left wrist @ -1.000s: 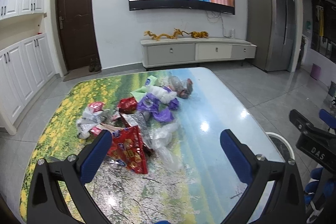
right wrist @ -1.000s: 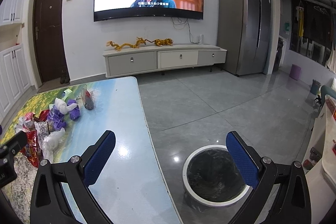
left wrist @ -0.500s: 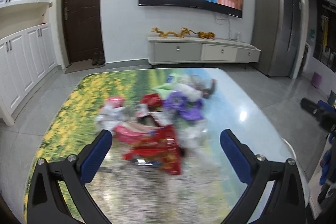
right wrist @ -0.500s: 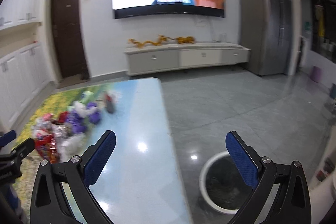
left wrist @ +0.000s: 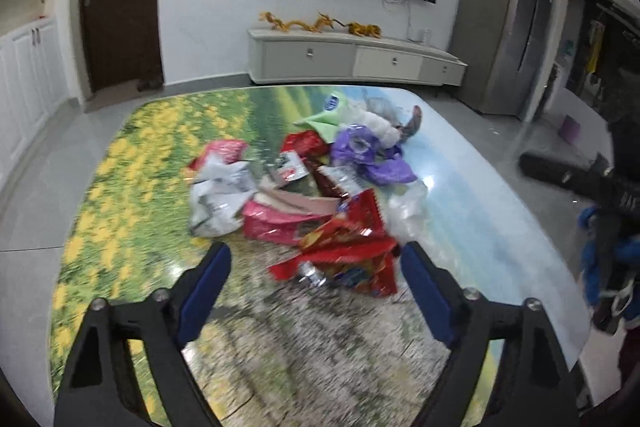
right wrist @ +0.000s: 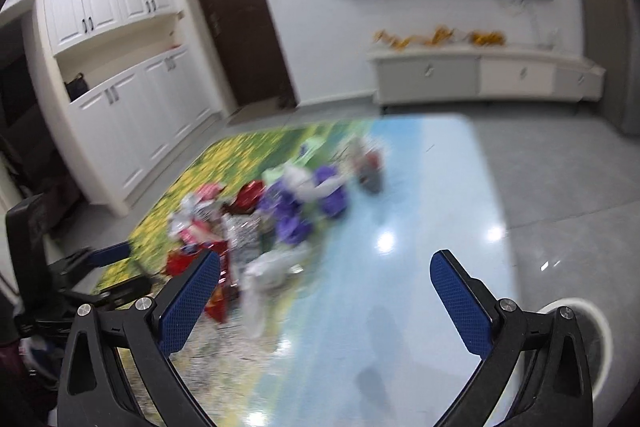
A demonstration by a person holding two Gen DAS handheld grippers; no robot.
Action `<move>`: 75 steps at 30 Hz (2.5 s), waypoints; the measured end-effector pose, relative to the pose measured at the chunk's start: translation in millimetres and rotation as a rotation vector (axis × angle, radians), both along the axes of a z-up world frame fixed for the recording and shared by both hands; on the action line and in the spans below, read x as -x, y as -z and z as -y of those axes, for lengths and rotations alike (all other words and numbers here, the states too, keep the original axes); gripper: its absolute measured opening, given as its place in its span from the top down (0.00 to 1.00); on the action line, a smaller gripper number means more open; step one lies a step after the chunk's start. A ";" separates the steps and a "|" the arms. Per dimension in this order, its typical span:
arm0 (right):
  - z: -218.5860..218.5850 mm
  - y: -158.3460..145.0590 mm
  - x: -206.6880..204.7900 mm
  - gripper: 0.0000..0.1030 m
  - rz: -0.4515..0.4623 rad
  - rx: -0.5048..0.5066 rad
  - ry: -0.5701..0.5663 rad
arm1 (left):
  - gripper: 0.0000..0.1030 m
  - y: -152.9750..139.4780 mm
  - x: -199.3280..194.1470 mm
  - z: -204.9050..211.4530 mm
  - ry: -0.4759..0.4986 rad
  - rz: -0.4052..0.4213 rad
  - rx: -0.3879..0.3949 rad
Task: Collect trash
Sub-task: 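Grasp the red snack bag with the left tool while the right tool grasps the clear plastic bag, then carry both held bags over the trash bin and open both tools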
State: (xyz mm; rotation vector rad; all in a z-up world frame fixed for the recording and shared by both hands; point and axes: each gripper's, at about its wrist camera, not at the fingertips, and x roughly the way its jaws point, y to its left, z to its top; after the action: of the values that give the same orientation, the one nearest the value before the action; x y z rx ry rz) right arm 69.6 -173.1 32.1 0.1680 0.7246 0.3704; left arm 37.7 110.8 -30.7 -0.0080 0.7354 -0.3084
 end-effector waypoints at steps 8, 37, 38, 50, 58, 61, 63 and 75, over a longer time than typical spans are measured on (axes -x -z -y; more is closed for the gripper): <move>-33.1 33.8 -37.6 0.23 -0.167 -0.080 -0.110 | 0.39 15.7 -28.6 24.2 0.057 -0.053 -0.011; 20.8 12.6 2.1 0.69 -0.133 -0.176 -0.069 | 0.82 -27.4 12.7 38.6 0.062 -0.002 0.001; 24.9 10.1 4.8 0.69 -0.126 -0.177 -0.061 | 0.82 -31.3 13.7 41.5 0.066 0.002 0.004; 133.3 -18.7 48.4 0.69 -0.018 -0.150 0.141 | 0.82 -77.9 0.6 132.2 0.255 0.032 0.025; 235.6 3.6 64.0 0.69 -0.040 -0.138 0.360 | 0.82 -61.6 -31.4 266.8 0.463 -0.044 0.000; 267.9 29.2 63.9 0.69 -0.092 -0.144 0.429 | 0.82 -40.8 -40.5 321.3 0.520 -0.107 -0.025; 285.4 50.4 60.7 0.69 -0.137 -0.149 0.471 | 0.81 -21.7 -49.7 354.7 0.546 -0.157 -0.044; 355.4 171.4 27.9 0.66 -0.358 -0.180 0.617 | 0.65 82.6 -89.3 480.7 0.610 -0.429 -0.100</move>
State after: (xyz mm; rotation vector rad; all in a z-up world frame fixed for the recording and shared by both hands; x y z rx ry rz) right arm 41.8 -528.5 -139.4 0.6223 0.9480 -0.1933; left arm 127.0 -369.8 -113.3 0.2559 1.1739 -0.8688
